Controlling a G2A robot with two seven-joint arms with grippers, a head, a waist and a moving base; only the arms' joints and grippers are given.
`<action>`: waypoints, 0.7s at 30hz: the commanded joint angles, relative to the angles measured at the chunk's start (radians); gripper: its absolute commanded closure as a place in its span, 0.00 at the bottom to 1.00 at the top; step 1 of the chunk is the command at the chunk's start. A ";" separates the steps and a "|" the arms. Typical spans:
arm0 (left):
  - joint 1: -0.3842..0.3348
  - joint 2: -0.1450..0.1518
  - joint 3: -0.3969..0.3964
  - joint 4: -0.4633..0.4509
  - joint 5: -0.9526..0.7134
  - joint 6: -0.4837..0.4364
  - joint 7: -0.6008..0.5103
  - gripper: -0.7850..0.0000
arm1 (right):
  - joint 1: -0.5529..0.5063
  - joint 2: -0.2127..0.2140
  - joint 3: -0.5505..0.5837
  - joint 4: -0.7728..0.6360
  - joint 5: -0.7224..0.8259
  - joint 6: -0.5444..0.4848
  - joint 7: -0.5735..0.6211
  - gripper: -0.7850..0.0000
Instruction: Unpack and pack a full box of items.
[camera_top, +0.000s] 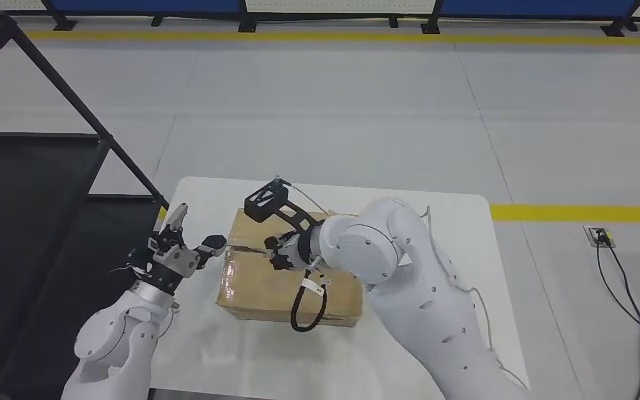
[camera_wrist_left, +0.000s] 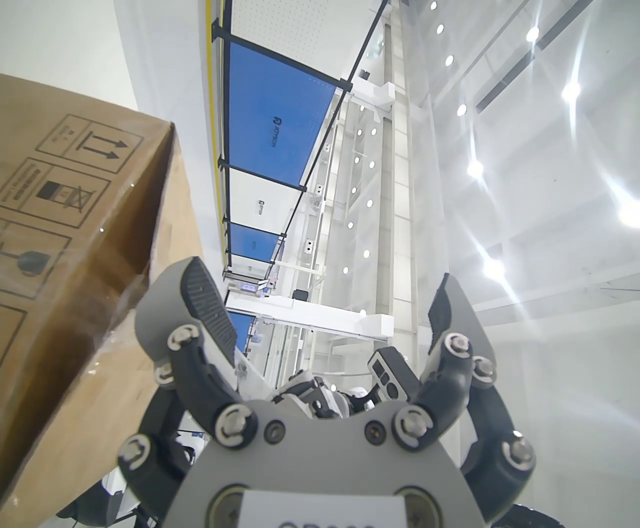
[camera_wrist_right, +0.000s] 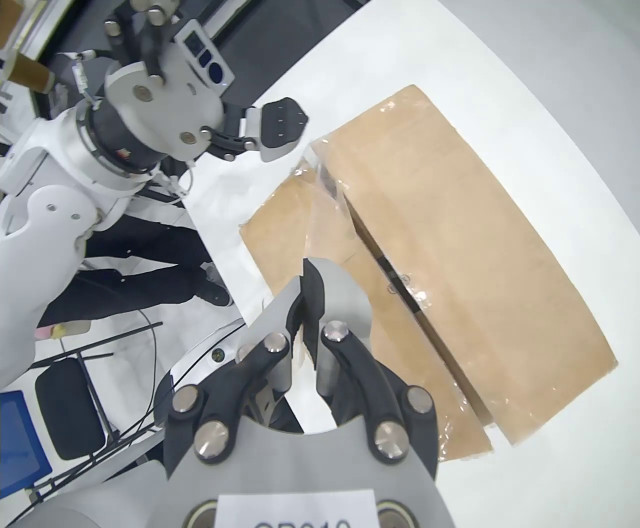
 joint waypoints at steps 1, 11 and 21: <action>-0.001 0.001 0.000 0.001 -0.001 -0.003 -0.002 0.00 | -0.003 0.004 0.006 -0.010 0.001 -0.011 0.000 1.00; -0.044 -0.005 -0.021 0.087 -0.001 -0.080 0.204 0.00 | -0.021 0.004 -0.006 -0.011 0.027 -0.035 -0.006 1.00; -0.062 -0.002 0.056 0.202 0.189 -0.122 0.157 0.00 | -0.002 0.010 0.037 0.053 0.360 -0.076 0.063 1.00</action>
